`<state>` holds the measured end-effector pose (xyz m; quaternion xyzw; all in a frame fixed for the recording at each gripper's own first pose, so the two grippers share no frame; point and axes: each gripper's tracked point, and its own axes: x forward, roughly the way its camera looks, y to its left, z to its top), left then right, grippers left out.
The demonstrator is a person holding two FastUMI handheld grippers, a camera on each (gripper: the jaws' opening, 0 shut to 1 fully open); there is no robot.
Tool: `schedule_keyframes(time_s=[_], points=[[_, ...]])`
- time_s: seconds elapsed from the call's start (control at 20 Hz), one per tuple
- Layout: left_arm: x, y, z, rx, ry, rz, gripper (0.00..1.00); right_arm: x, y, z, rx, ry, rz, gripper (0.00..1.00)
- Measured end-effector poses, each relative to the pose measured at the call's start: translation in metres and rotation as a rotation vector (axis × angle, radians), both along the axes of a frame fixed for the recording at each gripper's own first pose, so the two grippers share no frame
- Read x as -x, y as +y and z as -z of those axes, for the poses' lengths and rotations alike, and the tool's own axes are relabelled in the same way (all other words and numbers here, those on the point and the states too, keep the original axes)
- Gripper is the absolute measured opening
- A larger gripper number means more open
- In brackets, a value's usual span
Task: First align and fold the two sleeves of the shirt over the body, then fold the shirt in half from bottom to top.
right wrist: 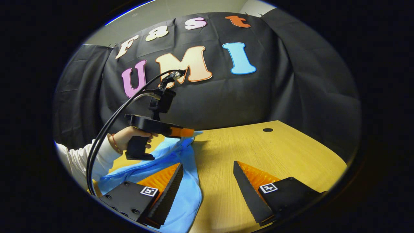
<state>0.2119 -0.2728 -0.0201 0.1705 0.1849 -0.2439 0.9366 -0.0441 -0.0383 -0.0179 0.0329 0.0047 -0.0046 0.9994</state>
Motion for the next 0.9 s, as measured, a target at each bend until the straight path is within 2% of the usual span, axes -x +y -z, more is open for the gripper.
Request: schedule_keyframes(time_s=[0.05, 0.2, 0.3, 0.5, 0.9], points=[[0.002, 0.001, -0.003, 0.001, -0.011, -0.01, 0.21, 0.0, 0.002, 0.001, 0.001, 0.005, -0.001, 0.98], [0.01, 0.02, -0.019, 0.015, -0.063, -0.05, 1.0, 0.001, 0.007, 0.004, 0.005, 0.014, -0.008, 0.98], [0.023, 0.038, -0.03, 0.034, -0.08, -0.074, 0.96, 0.003, 0.011, 0.004, 0.011, 0.01, -0.013, 0.98], [0.066, 0.089, -0.044, 0.053, -0.119, -0.133, 0.96, 0.015, 0.016, 0.009, 0.036, 0.009, -0.019, 0.98], [0.21, 0.203, -0.035, 0.048, -0.149, -0.291, 0.96, 0.057, 0.016, 0.016, 0.056, 0.008, -0.027, 0.98]])
